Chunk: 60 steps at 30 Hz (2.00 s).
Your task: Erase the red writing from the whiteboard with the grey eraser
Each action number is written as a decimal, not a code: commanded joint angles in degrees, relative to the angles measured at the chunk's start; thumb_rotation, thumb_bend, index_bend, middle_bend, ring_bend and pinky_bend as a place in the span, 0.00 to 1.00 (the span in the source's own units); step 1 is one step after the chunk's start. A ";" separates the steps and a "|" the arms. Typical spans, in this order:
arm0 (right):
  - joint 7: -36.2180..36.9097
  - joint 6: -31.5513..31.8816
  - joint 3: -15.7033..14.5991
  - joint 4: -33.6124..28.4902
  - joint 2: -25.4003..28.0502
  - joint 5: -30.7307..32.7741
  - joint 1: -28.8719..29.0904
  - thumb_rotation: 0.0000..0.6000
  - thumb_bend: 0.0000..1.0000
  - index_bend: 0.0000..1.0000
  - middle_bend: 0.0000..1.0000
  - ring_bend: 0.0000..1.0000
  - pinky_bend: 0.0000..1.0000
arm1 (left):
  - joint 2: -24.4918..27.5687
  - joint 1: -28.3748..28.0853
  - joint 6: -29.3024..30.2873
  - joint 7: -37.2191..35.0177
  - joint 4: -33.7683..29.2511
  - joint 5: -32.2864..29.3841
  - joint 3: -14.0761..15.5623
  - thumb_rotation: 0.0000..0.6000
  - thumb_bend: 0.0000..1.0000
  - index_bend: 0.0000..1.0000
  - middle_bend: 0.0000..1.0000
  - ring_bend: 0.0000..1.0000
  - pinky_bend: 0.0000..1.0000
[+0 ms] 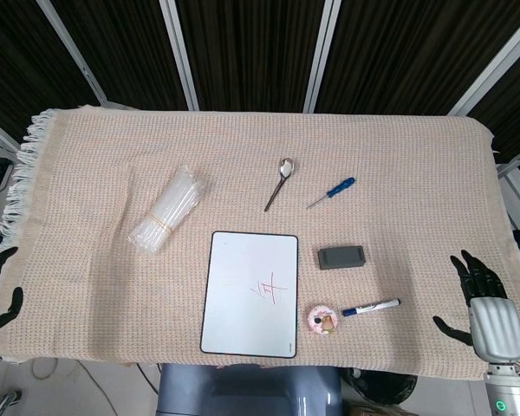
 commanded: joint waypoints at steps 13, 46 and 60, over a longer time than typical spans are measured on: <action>13.22 -24.85 1.57 -4.40 10.99 3.04 14.02 1.00 0.10 0.00 0.08 0.09 0.15 | -0.06 -0.14 -0.64 0.56 -0.29 -0.72 -0.12 1.00 0.45 0.15 0.01 0.00 0.00; -3.00 -47.11 6.40 13.55 -9.33 21.92 34.55 1.00 0.27 0.27 0.31 0.30 0.30 | 0.65 -0.33 -1.77 0.48 -1.20 -3.17 -0.94 1.00 0.45 0.15 0.01 0.00 0.00; -6.75 -47.02 6.21 14.70 -12.90 23.78 37.17 1.00 0.28 0.33 0.36 0.36 0.39 | 0.88 -0.33 -2.29 1.07 -1.70 -4.41 -1.21 1.00 0.46 0.15 0.01 0.00 0.00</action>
